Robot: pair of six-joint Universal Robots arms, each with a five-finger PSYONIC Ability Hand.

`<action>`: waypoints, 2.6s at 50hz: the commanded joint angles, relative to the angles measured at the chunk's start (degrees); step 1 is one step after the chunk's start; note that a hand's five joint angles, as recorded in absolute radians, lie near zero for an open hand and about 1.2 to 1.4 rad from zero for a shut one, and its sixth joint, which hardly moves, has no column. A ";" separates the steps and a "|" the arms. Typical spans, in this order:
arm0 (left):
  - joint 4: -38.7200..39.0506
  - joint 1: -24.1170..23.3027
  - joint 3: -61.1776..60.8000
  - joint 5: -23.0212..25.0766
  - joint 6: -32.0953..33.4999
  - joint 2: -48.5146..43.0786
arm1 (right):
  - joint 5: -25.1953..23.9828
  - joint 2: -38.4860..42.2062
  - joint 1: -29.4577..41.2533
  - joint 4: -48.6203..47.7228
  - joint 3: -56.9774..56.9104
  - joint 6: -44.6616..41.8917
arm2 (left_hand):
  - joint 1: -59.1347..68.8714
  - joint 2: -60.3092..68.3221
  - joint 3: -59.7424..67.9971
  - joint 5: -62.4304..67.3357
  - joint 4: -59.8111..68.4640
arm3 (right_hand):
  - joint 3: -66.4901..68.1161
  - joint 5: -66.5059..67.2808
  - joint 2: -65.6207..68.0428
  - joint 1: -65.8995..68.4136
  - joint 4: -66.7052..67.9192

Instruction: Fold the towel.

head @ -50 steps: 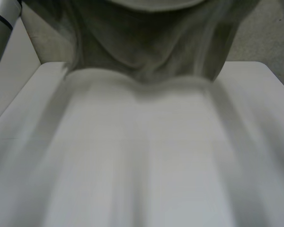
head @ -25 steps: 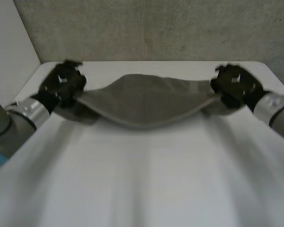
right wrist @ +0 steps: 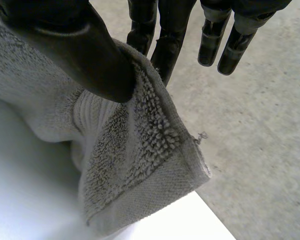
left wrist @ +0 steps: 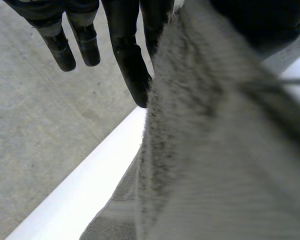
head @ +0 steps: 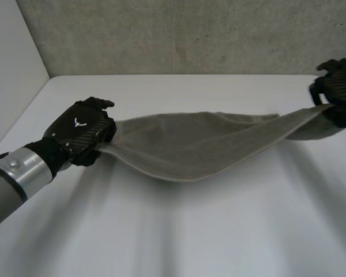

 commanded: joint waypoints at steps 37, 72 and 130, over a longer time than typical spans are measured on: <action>-9.24 -1.97 36.52 -11.32 -1.60 -36.96 | 18.41 46.86 17.31 8.42 -43.77 -9.10 | 4.54 5.00 -2.56 3.58 -3.22 | -1.86 3.97 4.32 4.16 -3.05; 0.69 -5.23 42.16 -15.62 -1.34 -46.99 | 28.61 62.78 20.83 -3.81 -56.79 -8.47 | -63.90 -63.43 -2.56 -64.85 -3.22 | -1.86 -66.03 -65.68 -65.84 -3.05; 3.59 -9.44 10.17 -28.11 -9.25 -25.72 | 23.60 40.63 11.07 -10.05 -13.37 -10.05 | -55.49 -55.03 -2.56 -56.45 -3.22 | -1.86 -37.91 -37.56 -37.72 -3.05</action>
